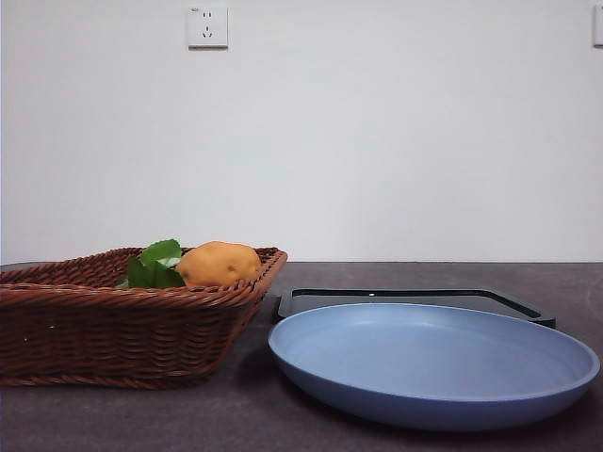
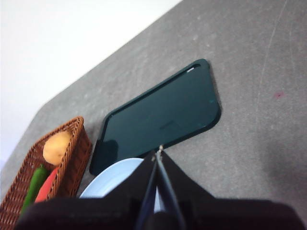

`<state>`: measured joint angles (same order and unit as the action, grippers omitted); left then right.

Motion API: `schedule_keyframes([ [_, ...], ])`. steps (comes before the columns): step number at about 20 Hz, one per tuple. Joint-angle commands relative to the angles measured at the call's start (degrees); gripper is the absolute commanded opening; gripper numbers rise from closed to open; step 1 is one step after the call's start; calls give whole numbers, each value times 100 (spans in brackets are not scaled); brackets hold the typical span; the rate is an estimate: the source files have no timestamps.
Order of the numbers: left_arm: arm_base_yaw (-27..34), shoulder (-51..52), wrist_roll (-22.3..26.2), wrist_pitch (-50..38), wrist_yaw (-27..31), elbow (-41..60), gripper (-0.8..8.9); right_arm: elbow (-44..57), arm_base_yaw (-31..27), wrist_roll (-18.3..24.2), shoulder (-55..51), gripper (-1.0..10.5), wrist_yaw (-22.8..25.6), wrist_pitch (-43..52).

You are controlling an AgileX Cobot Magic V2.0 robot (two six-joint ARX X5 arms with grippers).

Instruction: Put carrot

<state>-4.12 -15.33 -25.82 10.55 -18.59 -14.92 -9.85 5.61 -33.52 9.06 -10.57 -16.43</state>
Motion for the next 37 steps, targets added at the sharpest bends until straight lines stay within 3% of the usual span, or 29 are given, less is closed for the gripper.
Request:
schedule_keyframes([
  [1,2,-525,330,37,-129,-345,7,-474,9,411,363,3,-15,-330],
  [5,-4,-1449,575,352,-588,-962,7,-1154,9,1032,1025,3,-7,-953],
  [10,-85,-2511,1139,850,-933,-1740,7,-1867,9,1467,1908,3,-50,-1547],
  [14,-450,-3434,1871,1749,-979,-2608,7,-2649,9,2074,3147,4,-472,-2352],
  [16,-643,-3724,1976,1943,-1001,-2863,7,-2909,9,2315,3707,4,-721,-2627],
  [21,-940,-3886,1967,1928,-1003,-2948,12,-2946,20,2350,4704,77,-907,-2603],
  [26,-975,-3886,1943,1692,-997,-2948,247,-2944,269,2339,5633,219,-896,-2238],
  [34,-973,-3886,1943,1652,-990,-2948,260,-2942,876,1993,7099,213,-883,-1130],
  [37,-975,-3886,1945,1655,-813,-2948,260,-2942,885,1902,7333,115,-896,-1014],
])
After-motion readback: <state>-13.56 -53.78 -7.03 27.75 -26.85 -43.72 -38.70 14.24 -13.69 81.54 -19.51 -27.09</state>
